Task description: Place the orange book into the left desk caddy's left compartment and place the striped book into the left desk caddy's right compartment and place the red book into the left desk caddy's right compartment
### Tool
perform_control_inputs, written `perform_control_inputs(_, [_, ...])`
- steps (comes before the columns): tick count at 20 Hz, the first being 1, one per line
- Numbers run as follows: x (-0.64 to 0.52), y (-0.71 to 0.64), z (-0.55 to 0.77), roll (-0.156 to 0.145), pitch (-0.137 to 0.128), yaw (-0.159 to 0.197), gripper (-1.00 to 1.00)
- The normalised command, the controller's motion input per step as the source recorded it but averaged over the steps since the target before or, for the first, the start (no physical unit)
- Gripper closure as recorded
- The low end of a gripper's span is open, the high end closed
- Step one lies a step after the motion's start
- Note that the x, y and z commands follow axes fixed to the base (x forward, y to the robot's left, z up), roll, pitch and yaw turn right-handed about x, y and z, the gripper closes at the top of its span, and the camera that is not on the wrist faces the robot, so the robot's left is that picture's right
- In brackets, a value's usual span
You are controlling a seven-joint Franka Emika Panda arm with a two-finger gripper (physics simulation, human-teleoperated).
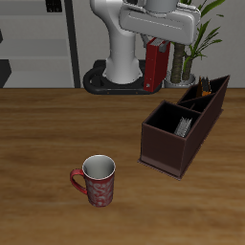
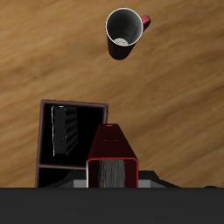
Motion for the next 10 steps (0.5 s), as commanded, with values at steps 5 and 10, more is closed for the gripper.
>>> perform_control_inputs(5, [0.12, 0.19, -0.07, -0.108, -0.011, -0.018, 1.00])
perform_control_inputs(10, [0.11, 0.15, -0.01, -0.051, 0.016, -0.009, 1.00])
